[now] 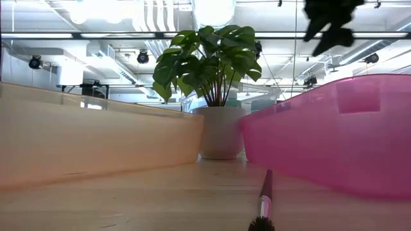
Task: Pick & Place Paint Supplies
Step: Put the blue acrylic craft paint bottle into the transparent bin
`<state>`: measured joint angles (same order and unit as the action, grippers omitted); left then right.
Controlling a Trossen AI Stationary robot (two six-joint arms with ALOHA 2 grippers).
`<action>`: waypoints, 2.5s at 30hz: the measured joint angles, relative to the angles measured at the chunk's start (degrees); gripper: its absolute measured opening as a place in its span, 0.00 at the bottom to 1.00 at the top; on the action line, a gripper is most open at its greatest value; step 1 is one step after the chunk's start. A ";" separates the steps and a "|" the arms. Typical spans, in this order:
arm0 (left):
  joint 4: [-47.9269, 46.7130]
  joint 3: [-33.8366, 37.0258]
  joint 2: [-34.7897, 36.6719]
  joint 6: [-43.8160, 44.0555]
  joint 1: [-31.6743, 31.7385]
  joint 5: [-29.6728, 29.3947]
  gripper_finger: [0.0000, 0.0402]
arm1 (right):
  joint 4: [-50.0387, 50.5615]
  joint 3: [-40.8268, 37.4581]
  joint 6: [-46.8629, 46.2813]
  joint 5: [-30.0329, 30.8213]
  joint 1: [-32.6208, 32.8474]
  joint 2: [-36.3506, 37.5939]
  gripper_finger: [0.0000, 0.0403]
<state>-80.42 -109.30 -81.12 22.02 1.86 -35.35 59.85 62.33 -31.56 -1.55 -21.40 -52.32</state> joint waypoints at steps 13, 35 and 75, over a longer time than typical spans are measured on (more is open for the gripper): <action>2.09 0.00 0.00 -0.92 0.38 0.00 0.45 | 8.22 -15.22 -28.68 10.48 14.30 4.23 0.67; 5.09 0.00 0.00 -1.24 0.38 0.46 0.45 | -6.19 -34.65 -31.57 11.87 13.52 -6.36 0.67; 5.46 0.00 0.00 -2.58 0.38 1.99 0.45 | -15.80 -35.94 -33.26 13.39 12.72 -10.17 0.74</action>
<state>-74.96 -109.30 -81.12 19.44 2.24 -33.36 44.05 26.39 -64.82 11.84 -8.68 -62.49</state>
